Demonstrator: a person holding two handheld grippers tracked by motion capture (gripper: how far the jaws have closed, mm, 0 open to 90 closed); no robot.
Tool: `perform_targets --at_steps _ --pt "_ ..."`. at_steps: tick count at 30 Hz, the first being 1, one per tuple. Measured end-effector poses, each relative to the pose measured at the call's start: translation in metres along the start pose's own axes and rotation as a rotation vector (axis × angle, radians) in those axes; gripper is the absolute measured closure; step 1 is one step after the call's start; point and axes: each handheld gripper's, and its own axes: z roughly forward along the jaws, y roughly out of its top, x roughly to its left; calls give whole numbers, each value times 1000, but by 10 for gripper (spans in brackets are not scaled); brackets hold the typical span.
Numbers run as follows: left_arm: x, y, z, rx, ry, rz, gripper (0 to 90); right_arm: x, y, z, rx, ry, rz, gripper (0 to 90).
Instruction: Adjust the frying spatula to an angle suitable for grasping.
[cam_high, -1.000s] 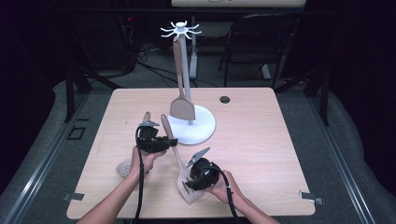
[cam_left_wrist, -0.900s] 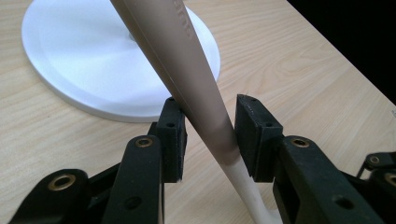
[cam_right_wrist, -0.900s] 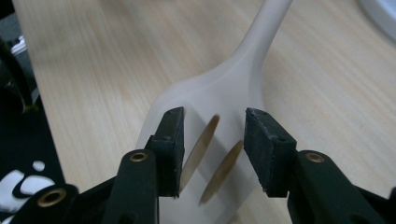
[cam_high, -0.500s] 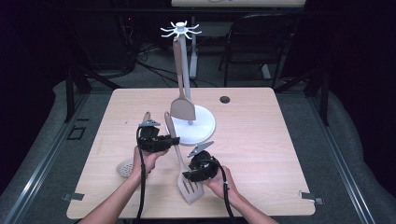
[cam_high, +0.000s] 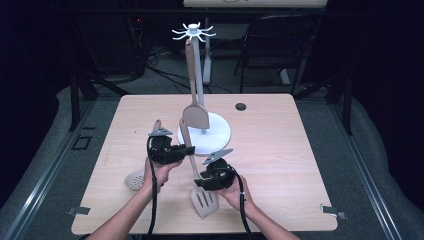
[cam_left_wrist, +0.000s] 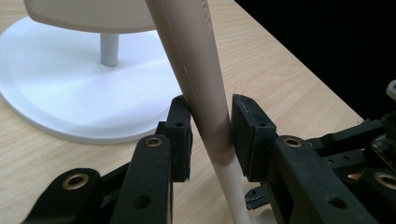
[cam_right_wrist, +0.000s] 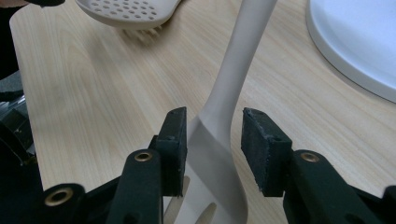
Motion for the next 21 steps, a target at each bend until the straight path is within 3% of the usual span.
perform_targets --at_steps 9,15,21 --pt "1 -5 1 11 -36 -14 686 -1 -2 -3 -20 -21 -8 762" --pt "5 -9 4 20 -92 -41 675 -1 -3 -3 -21 -24 -13 765" --pt "4 -12 9 49 -86 -31 682 -2 -4 -2 -24 -27 -11 758"
